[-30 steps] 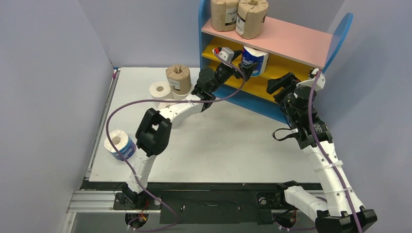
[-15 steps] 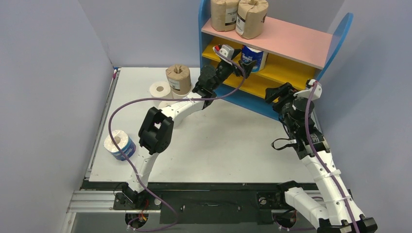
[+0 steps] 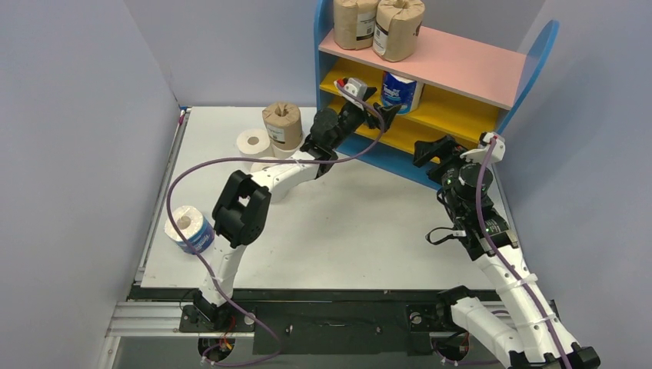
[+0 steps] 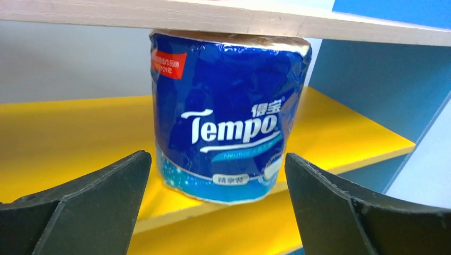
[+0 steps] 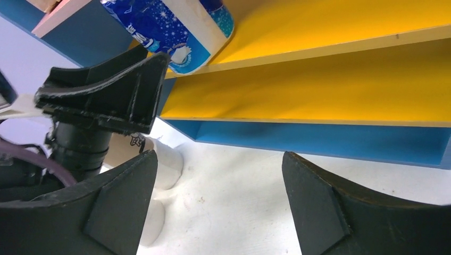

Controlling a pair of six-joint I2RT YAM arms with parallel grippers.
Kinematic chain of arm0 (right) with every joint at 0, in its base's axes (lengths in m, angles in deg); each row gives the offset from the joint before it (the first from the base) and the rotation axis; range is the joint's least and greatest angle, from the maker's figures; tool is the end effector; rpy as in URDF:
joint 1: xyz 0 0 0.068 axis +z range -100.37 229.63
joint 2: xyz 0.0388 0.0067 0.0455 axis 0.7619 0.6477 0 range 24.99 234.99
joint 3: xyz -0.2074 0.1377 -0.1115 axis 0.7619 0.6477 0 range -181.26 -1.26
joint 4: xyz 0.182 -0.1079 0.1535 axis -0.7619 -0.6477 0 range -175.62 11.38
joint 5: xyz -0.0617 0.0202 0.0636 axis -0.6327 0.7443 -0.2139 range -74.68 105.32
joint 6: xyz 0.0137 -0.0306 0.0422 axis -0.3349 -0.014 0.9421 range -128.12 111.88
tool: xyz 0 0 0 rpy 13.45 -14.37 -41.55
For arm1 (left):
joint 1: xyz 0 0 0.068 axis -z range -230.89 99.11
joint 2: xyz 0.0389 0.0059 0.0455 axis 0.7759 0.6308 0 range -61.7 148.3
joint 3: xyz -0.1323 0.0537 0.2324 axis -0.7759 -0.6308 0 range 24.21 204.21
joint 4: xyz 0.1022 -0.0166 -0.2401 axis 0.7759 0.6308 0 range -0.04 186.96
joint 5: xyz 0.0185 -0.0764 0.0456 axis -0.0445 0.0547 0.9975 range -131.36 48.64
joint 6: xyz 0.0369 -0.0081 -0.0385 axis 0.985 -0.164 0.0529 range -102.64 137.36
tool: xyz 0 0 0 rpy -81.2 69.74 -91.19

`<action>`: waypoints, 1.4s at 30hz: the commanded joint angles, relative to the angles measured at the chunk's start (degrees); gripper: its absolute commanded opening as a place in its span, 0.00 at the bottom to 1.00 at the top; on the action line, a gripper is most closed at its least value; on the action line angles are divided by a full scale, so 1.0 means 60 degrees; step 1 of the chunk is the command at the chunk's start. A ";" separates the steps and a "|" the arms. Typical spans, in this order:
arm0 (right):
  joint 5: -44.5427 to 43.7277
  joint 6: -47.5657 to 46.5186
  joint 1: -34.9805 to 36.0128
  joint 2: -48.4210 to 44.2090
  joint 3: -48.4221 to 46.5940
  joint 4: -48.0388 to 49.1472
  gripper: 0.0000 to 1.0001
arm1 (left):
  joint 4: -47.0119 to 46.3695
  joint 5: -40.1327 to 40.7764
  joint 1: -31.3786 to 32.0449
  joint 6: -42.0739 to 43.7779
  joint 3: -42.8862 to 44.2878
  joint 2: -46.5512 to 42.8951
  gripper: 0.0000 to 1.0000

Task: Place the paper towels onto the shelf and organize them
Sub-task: Place the paper towel on the shelf.

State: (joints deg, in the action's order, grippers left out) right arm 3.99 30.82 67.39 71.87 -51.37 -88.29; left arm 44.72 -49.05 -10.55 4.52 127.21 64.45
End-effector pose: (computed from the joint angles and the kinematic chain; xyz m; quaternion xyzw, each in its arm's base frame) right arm 0.1821 0.0509 0.3677 0.2010 0.7173 0.2500 0.6185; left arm 0.3978 -0.3440 0.3266 0.1864 0.5281 -0.4039 0.7233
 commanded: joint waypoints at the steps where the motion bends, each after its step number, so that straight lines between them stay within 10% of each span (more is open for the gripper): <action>1: -0.0774 -0.0621 0.0123 0.0168 -0.0479 -0.0002 0.83 | -0.0699 0.0205 -0.0086 -0.0002 -0.0736 -0.1613 0.96; 10: -0.0339 -0.1583 0.0153 -0.0103 0.0134 0.1608 0.84 | -0.0455 0.1527 -0.0042 -0.1363 -0.4761 -0.4891 0.96; 30: -0.0038 -0.3974 0.0396 0.2796 0.0907 0.8059 0.81 | 0.6159 0.2582 0.0020 -0.2884 -1.1781 -1.4405 0.96; 42: 0.0431 -0.4021 -0.0014 0.4548 0.0166 0.8718 0.80 | 0.8888 0.2922 0.0018 -0.3452 -1.2473 -1.7733 0.96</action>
State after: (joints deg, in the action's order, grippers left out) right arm 4.56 7.46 67.85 97.72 -47.06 -42.15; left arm 92.13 -32.68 -10.49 -16.29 52.42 -39.90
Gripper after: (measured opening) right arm 0.805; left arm 0.966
